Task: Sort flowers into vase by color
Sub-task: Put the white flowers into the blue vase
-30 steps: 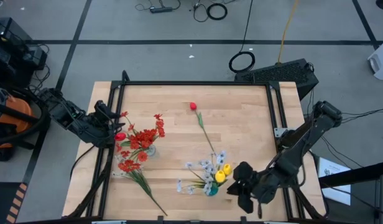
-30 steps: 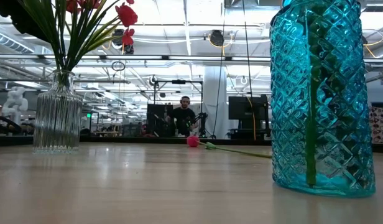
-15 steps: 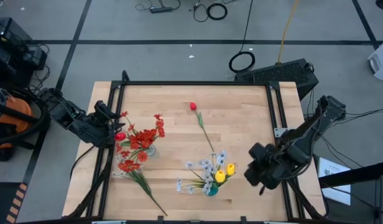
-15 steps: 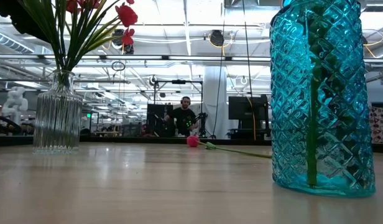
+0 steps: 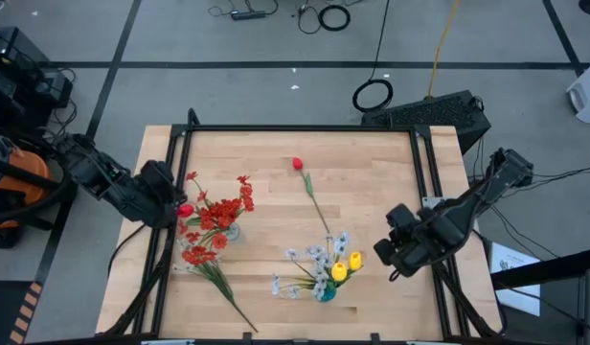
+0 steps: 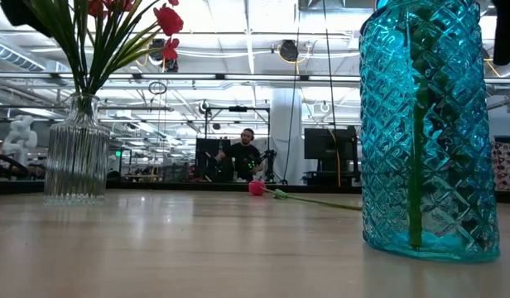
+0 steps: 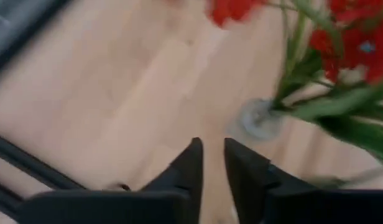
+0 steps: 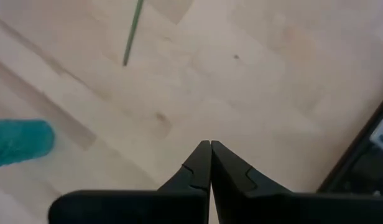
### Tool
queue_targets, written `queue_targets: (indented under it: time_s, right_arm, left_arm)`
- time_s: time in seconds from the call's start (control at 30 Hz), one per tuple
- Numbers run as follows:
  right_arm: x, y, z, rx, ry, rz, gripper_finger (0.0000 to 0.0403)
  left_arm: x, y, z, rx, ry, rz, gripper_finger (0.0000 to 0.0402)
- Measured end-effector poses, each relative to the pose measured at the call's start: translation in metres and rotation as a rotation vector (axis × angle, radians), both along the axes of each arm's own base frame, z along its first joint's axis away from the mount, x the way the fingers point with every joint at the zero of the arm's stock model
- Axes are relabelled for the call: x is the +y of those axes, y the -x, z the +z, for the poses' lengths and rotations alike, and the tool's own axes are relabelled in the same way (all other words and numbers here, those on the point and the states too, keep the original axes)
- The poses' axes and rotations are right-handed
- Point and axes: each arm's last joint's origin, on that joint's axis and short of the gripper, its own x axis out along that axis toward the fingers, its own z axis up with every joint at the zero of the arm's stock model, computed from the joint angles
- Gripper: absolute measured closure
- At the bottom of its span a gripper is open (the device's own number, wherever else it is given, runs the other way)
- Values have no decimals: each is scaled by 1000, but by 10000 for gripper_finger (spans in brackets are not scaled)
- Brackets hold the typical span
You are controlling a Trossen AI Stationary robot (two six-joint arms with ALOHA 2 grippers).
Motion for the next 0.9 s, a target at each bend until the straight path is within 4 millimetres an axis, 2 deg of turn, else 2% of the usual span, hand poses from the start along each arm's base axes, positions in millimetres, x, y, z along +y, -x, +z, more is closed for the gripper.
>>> queue_targets:
  time_s: [0.13,0.43,0.67,0.77,0.9]
  right_arm:
    - [-6,-3,1,-16,64,7,403]
    - [-15,-8,1,-34,99,-36,403]
    - [-13,-10,1,-80,54,-135,403]
    - [-12,-10,1,-97,-5,-229,403]
    - [-11,-10,-3,-80,-54,-272,403]
  left_arm:
    - [-6,-1,2,77,160,24,390]
    - [-21,-8,-3,285,409,107,398]
    - [-39,-19,-10,403,385,43,399]
    - [-53,-20,-12,418,376,-17,399]
    - [-72,-18,-15,431,377,-49,399]
